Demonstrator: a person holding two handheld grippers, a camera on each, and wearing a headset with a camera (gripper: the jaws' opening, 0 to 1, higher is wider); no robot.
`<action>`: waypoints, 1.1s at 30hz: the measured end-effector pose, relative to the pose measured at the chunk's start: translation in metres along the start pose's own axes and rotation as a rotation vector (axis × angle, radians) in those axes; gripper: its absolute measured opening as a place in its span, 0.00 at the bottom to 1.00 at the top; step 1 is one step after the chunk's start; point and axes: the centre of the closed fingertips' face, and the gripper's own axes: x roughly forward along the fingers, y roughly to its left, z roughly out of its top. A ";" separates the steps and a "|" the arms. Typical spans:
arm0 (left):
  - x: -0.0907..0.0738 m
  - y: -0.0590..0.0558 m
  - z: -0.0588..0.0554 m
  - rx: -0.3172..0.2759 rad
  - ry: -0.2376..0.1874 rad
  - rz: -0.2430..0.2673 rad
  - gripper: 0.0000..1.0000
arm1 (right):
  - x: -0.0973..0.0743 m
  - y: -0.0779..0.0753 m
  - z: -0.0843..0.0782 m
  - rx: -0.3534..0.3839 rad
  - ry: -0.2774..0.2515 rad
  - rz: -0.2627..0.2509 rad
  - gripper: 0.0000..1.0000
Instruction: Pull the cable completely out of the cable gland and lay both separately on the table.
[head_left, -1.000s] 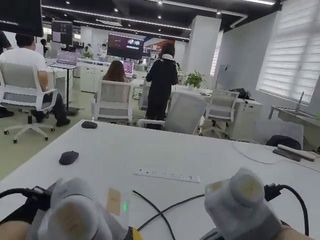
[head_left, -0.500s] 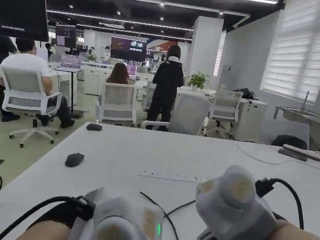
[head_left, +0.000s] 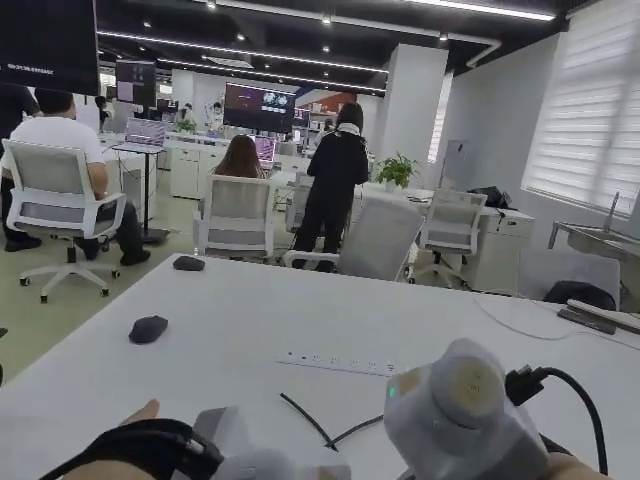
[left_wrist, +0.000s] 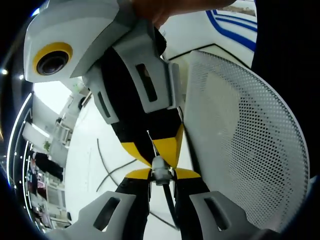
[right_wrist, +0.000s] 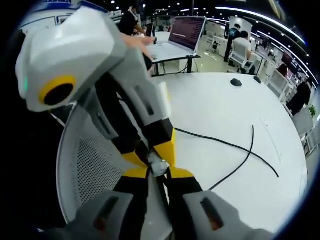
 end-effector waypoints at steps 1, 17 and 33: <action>0.000 0.000 0.000 0.003 0.003 0.000 0.17 | 0.000 0.000 -0.001 -0.003 0.005 -0.002 0.12; -0.005 0.003 0.012 0.158 0.012 0.051 0.16 | -0.003 0.006 -0.006 -0.047 0.021 0.171 0.20; -0.001 -0.002 0.008 0.018 0.003 -0.011 0.16 | 0.000 0.005 -0.009 -0.085 0.065 0.086 0.11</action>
